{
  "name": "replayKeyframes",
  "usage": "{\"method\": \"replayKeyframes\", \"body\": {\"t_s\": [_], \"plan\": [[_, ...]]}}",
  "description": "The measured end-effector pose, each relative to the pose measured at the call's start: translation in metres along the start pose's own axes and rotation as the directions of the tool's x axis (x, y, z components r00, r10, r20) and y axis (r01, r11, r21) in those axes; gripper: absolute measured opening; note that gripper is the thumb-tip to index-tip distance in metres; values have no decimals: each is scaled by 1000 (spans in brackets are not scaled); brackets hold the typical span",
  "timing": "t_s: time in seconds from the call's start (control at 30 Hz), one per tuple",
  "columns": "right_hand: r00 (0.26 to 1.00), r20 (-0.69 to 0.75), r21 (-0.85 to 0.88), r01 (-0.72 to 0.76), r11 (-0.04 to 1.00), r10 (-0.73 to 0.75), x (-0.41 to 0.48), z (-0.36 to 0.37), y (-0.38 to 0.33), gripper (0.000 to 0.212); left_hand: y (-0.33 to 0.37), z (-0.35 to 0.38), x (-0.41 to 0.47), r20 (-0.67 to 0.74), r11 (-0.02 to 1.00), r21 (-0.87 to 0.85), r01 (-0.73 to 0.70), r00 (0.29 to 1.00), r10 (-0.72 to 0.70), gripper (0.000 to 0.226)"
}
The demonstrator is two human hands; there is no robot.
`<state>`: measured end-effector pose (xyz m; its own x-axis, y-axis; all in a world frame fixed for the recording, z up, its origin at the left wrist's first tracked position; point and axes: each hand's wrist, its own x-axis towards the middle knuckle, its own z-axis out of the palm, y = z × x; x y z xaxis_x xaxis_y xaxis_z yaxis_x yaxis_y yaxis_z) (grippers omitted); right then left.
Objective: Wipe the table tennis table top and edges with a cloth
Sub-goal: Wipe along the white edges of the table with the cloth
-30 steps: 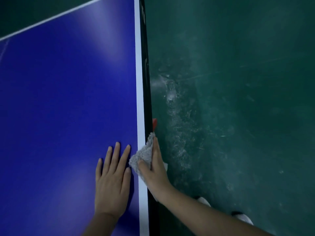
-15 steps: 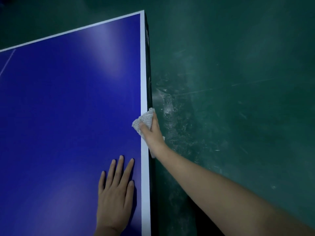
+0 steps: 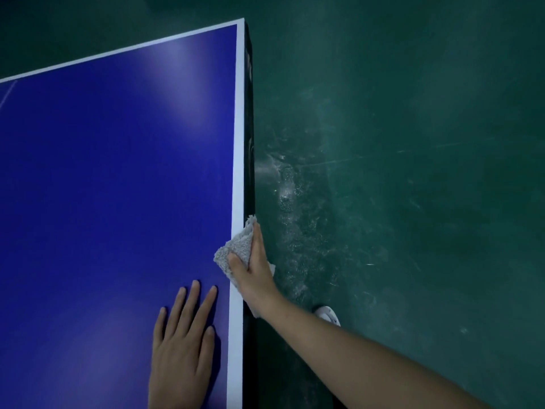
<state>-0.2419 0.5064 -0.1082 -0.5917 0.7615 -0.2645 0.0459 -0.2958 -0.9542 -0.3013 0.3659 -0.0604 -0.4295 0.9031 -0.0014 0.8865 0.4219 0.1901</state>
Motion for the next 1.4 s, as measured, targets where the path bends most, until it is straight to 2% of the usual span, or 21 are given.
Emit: {"method": "replayKeyframes", "body": {"t_s": [0.1,0.23,0.43,0.57,0.63,0.77,0.93,1.03,1.1,1.23,1.4], "plan": [[999,27,10,16,1000,-16,27,-5,-10,77,8,0,10,-104,999,-1,46,994,-46,53],[1000,22,24,2,1000,-2,111,-20,-46,76,22,-3,47,-188,988,14,151,971,-146,49],[997,-37,40,-67,997,68,226,-38,-89,68,23,-12,128,-192,996,-73,52,979,-65,42],[992,-121,110,-35,993,48,187,-27,-74,61,11,-17,204,-176,982,-174,71,979,-102,43],[995,-85,160,-29,987,43,133,-20,-53,61,3,-17,243,-173,981,-184,63,980,-95,44],[997,-25,162,-62,985,67,44,-6,-28,72,-7,-11,312,-126,995,-98,-5,992,-8,43],[995,51,124,-89,988,83,45,-11,-32,77,-3,0,368,-35,998,-65,-13,999,11,46],[991,105,153,-102,983,86,89,-23,-43,79,-5,5,377,-45,1000,-14,-6,999,5,48],[992,63,168,-119,979,110,139,-30,-56,78,-6,8,376,-50,1000,-5,-12,999,11,48],[998,-1,245,-65,967,68,247,-45,-93,70,-6,10,379,-72,1000,4,-3,997,3,48],[992,-84,145,-78,986,91,319,-54,-125,51,-5,11,377,-51,999,31,15,999,-13,51]]}}
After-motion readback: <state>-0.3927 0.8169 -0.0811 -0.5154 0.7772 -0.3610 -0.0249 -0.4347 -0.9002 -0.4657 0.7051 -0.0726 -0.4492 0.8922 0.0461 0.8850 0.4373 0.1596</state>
